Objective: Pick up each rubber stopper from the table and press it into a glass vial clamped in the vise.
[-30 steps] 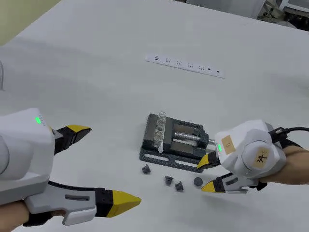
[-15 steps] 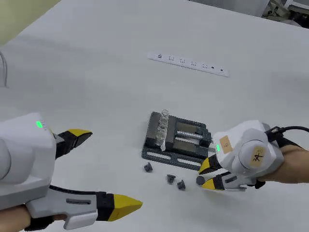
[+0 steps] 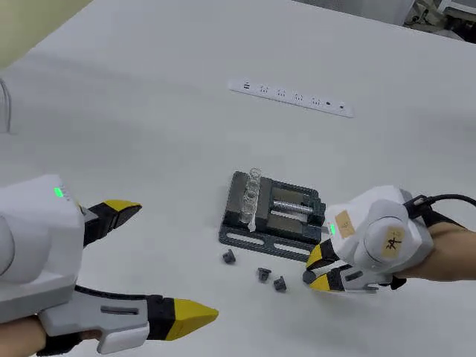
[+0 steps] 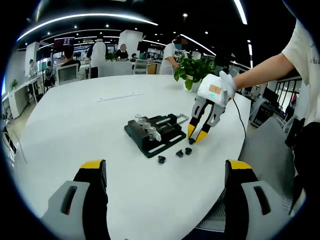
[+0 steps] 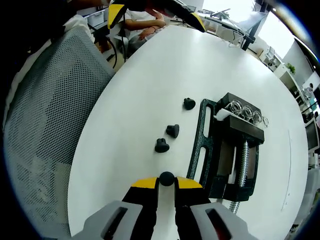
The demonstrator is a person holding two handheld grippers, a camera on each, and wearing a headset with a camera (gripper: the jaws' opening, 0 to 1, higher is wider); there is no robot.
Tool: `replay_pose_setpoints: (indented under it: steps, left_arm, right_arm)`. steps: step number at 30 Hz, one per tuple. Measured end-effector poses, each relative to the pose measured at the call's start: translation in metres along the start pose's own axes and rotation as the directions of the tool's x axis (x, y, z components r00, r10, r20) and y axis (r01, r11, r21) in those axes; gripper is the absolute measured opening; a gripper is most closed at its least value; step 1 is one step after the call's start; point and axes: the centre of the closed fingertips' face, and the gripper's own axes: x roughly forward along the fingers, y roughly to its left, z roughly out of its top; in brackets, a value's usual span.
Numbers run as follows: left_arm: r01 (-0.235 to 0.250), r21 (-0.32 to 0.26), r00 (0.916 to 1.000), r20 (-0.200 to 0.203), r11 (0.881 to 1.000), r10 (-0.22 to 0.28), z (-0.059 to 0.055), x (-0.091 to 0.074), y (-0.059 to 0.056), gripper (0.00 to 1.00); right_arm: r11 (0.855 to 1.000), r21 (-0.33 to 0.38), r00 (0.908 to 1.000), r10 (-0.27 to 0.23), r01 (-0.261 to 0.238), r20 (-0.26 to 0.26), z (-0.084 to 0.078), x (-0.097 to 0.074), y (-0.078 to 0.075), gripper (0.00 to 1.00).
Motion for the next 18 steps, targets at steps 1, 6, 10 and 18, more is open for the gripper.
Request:
replay_pose_setpoints:
  steps: [1, 6, 10, 18]
  left_arm:
    - [0.0, 0.0, 1.0, -0.001, 1.0, 0.0, -0.0002, 0.0, 0.0, 0.98]
    - [0.004, -0.002, 1.0, -0.004, 1.0, -0.004, -0.0014, 0.0009, -0.0014, 0.98]
    - [0.009, 0.0, 1.0, -0.004, 1.0, -0.009, -0.0012, 0.0014, -0.0029, 0.97]
    - [0.009, -0.003, 0.9999, -0.008, 1.0, -0.009, -0.0024, 0.0012, -0.0011, 0.97]
  right_arm:
    - [1.0, -0.001, 1.0, 0.002, -0.002, -0.002, -0.0002, -0.0001, 0.0, 0.08]
    - [1.0, -0.004, 0.9999, 0.001, -0.001, -0.013, -0.0015, -0.0011, -0.0011, 0.09]
    - [1.0, 0.003, 0.9999, 0.003, -0.003, -0.012, -0.0005, -0.0012, -0.001, 0.09]
    - [1.0, -0.003, 0.9999, 0.009, -0.009, -0.011, 0.0019, 0.0002, -0.0024, 0.08]
